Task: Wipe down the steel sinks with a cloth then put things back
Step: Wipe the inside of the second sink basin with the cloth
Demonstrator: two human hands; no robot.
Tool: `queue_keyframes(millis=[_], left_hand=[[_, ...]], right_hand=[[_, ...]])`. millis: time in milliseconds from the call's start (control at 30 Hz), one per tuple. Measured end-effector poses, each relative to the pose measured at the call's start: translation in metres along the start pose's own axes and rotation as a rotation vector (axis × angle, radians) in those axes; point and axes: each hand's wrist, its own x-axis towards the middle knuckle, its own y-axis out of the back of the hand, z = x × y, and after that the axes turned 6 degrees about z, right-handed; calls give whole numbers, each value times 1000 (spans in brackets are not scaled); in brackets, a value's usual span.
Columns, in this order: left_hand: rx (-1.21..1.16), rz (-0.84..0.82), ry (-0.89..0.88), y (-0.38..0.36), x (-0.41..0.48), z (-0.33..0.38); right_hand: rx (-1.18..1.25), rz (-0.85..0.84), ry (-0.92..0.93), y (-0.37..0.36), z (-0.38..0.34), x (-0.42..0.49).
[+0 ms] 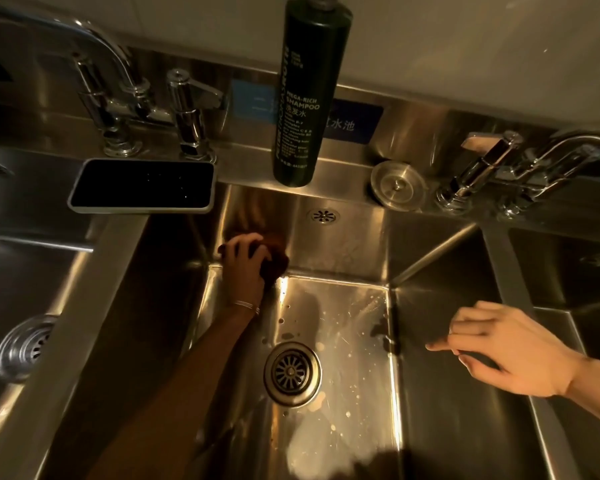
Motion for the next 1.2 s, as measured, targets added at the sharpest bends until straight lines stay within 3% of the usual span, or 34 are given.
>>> queue_keyframes(millis=[167,233,300,400,567,700,867,1033,1200], left_hand=[[-103,404,-342,17,27,59],[-99,452,-407,15,31,63],[-59,375,-449,4,26,57],[36,94,-447,-24,8,50],[11,-291,-247,-81,-16,49],[181,-569,-136,-124,-37,49],[212,-715,-90,-132,-42,59],[330,-919,-198,-64,-41,81],[365,-845,-450,50,-78,96]], right_hand=[[-5,5,18,1,0,1],[-17,3,20,1,0,1],[-23,5,15,0,0,0],[-28,7,20,-3,2,-2],[-37,6,38,-4,3,-3],[-45,5,30,-5,4,-3],[-39,7,46,-3,3,-1],[-88,-17,34,0,-1,-2],[-208,-207,-44,1,-17,5]])
